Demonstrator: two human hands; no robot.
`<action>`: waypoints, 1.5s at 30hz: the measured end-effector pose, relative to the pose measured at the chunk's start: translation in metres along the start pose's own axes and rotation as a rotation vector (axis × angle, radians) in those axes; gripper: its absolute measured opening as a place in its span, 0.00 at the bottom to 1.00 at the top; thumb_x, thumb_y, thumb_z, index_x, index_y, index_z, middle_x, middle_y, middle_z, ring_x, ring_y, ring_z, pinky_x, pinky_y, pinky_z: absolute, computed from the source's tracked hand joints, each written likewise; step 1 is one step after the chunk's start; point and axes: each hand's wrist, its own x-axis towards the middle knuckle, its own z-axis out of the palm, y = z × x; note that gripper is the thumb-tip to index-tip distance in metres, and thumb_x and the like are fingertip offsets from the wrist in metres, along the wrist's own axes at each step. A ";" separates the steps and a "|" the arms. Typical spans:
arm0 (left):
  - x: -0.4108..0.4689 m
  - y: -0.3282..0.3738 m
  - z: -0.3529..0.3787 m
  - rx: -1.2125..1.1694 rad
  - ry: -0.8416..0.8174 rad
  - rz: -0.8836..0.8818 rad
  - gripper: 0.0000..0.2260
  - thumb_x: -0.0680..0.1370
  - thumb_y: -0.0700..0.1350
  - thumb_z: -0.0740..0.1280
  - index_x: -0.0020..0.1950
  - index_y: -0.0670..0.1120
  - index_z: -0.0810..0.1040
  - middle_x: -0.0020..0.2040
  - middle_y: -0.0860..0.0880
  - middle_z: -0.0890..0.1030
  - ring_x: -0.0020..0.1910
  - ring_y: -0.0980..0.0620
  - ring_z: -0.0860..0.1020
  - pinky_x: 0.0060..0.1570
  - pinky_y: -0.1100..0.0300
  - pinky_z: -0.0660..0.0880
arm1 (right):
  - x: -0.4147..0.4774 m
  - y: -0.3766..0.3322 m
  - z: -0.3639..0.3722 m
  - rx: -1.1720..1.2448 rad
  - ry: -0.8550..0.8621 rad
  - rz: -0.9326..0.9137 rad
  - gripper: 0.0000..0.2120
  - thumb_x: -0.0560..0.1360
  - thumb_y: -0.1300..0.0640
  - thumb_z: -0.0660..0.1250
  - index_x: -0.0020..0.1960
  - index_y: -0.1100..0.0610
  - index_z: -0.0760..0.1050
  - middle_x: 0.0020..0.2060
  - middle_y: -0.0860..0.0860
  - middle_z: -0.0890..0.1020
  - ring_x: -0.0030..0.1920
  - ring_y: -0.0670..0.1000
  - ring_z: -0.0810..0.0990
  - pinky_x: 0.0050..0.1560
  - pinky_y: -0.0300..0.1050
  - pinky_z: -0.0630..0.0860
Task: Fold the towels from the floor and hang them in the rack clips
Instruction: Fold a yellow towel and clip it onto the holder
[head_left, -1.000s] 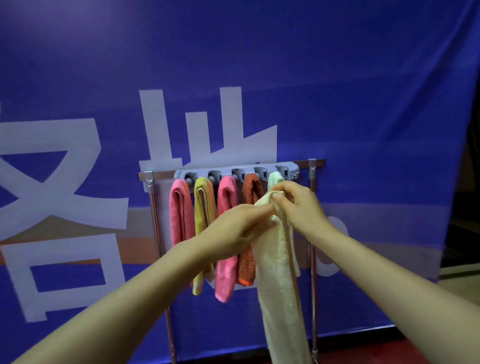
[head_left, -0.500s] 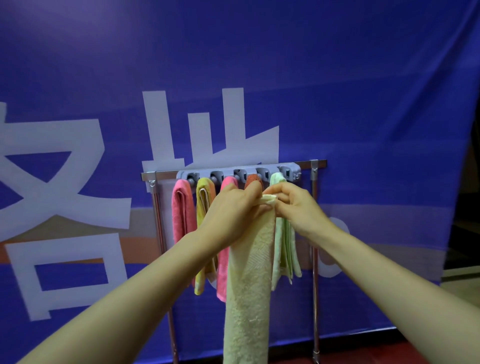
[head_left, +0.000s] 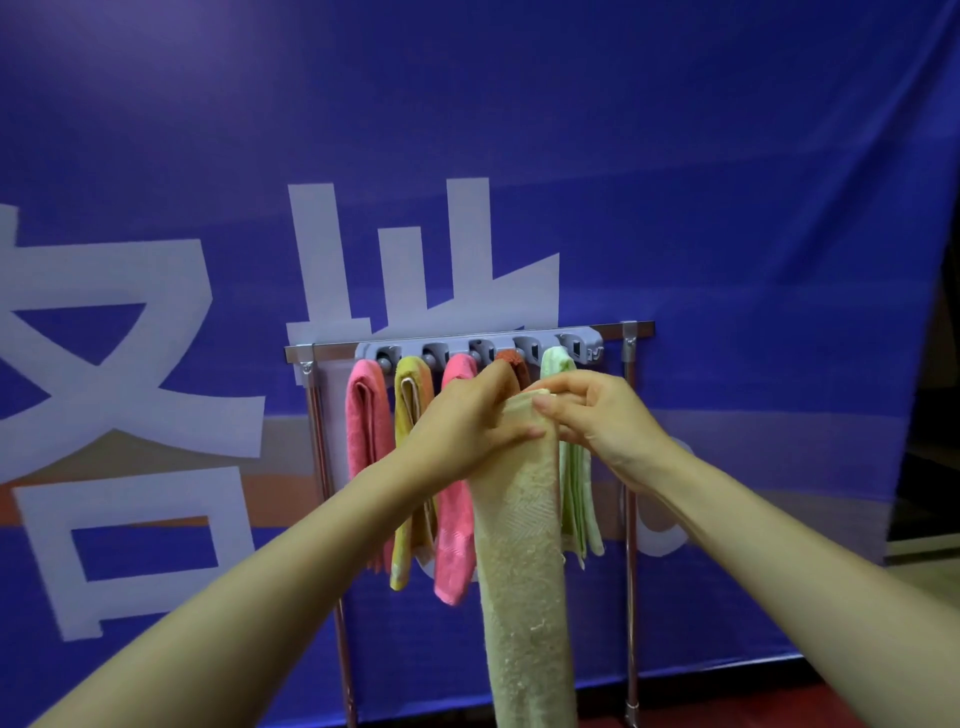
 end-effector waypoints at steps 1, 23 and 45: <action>-0.001 -0.002 -0.002 -0.058 -0.035 -0.030 0.13 0.72 0.50 0.72 0.41 0.50 0.68 0.33 0.56 0.70 0.32 0.58 0.67 0.33 0.61 0.65 | 0.001 -0.001 -0.001 -0.030 0.005 -0.012 0.05 0.75 0.63 0.66 0.49 0.59 0.79 0.40 0.53 0.84 0.37 0.43 0.83 0.39 0.34 0.79; 0.004 -0.002 -0.016 -0.332 0.271 -0.187 0.11 0.71 0.40 0.72 0.42 0.48 0.70 0.35 0.53 0.71 0.34 0.57 0.69 0.36 0.63 0.69 | 0.027 -0.021 -0.006 -0.236 0.162 -0.285 0.05 0.73 0.67 0.67 0.46 0.59 0.77 0.39 0.48 0.80 0.38 0.37 0.79 0.44 0.28 0.74; -0.096 -0.068 0.073 -1.300 -0.146 -0.636 0.36 0.57 0.59 0.79 0.56 0.37 0.80 0.46 0.38 0.83 0.38 0.48 0.82 0.38 0.58 0.78 | 0.042 0.028 -0.134 -1.110 0.640 0.867 0.07 0.78 0.59 0.59 0.43 0.58 0.73 0.41 0.49 0.75 0.51 0.40 0.71 0.27 0.37 0.61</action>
